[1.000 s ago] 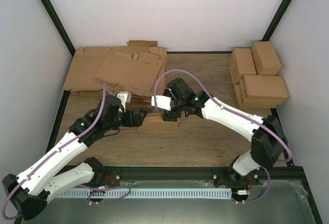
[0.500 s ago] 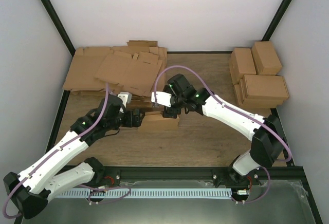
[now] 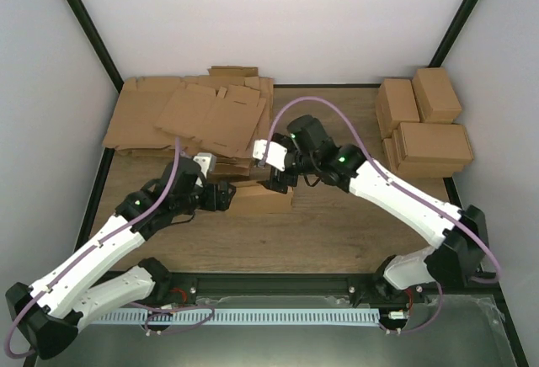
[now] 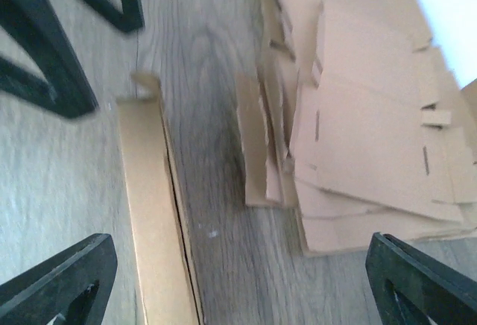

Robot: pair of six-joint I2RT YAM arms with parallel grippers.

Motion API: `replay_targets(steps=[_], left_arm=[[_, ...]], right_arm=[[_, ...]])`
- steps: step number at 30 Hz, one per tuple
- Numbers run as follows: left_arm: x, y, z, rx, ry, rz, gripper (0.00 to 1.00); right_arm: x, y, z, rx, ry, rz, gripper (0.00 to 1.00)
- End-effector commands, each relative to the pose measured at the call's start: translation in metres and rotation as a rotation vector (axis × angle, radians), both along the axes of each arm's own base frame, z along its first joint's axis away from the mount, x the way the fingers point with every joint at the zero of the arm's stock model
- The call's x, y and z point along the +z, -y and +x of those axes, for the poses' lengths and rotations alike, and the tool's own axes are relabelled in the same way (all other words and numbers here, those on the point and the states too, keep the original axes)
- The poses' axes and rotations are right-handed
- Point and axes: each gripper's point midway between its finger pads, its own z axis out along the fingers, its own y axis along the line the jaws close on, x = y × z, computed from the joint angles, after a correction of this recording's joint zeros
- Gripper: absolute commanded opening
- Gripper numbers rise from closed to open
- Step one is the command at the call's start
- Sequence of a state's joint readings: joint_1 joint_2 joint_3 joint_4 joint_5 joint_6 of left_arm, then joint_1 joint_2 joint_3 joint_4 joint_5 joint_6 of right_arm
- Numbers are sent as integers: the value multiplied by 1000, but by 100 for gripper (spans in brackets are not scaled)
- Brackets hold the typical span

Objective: Fold the paper box

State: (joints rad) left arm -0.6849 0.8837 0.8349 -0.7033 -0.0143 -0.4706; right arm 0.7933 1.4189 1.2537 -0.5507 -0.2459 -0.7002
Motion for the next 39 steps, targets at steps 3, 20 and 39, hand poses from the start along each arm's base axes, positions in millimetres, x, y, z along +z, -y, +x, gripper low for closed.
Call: replay_targets(steps=[3, 20, 39], left_arm=[[5, -4, -4, -15, 32, -8, 87], [-8, -2, 2, 29, 31, -46, 74], [-15, -8, 5, 51, 27, -1, 38]], right_arm=[[80, -7, -12, -94, -106, 329, 95], [48, 32, -26, -528, -540, 531, 100], [9, 95, -15, -713, -462, 404, 68]])
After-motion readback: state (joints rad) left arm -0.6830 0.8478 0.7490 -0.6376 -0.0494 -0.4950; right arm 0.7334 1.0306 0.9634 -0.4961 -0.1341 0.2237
